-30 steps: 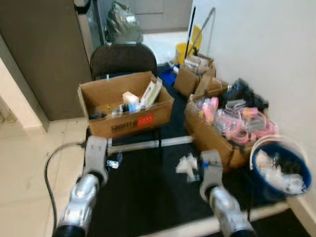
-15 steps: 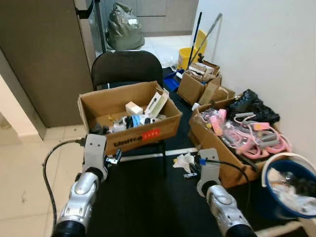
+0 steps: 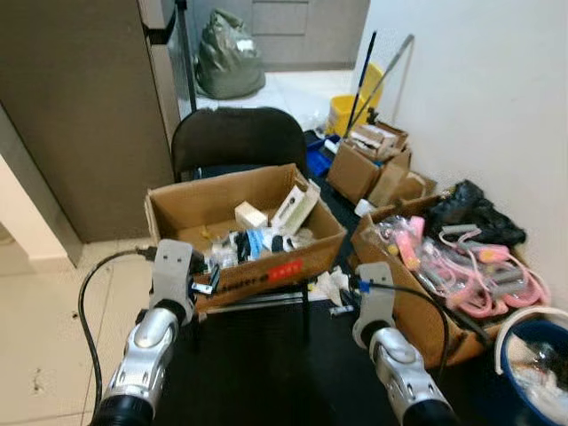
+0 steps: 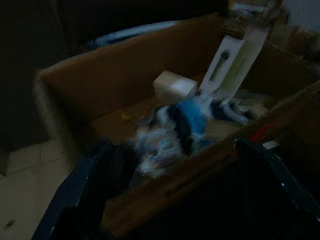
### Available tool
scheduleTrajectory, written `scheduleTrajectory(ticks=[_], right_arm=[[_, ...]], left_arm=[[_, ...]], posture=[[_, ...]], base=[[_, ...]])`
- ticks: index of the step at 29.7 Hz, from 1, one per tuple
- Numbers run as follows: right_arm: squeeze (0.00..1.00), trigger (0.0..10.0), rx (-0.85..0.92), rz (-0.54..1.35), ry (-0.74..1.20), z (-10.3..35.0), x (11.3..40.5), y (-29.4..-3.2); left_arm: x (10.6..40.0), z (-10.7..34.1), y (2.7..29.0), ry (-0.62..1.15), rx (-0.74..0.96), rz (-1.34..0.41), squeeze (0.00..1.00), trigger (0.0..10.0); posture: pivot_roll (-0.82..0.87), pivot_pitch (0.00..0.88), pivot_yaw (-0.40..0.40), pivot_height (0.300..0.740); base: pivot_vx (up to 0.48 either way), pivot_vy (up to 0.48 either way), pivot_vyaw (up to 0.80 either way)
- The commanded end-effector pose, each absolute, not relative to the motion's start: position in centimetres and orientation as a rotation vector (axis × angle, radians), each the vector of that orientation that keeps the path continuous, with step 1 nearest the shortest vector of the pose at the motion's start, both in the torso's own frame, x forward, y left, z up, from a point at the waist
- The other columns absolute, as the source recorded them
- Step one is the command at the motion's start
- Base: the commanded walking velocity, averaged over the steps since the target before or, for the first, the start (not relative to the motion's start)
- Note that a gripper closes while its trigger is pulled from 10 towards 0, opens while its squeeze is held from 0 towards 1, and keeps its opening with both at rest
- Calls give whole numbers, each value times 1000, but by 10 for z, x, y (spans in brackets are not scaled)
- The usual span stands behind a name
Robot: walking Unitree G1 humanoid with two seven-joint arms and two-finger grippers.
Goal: Picking trash to rubbish bin
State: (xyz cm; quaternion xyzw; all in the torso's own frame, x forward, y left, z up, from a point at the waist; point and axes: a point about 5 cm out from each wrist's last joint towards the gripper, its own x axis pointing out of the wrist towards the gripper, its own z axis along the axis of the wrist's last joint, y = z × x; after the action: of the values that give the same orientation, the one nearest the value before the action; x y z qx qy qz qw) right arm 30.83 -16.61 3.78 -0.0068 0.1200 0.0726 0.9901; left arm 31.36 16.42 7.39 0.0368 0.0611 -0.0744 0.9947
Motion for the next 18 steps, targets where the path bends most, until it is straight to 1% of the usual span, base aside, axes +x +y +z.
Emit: scheduleTrajectory(ticks=[1,18], right_arm=[[0,10000,0,134,239,38,309,-166],[0,10000,44,121,109,66,326,-161]], left_arm=[[310,68,166,142,78,-144,0,10000],[313,76,166,114,86,-152,0,10000]], posture=[[-60,95,-12,740],[-61,95,-9,740]], base=[[412,0,0],[409,0,0]])
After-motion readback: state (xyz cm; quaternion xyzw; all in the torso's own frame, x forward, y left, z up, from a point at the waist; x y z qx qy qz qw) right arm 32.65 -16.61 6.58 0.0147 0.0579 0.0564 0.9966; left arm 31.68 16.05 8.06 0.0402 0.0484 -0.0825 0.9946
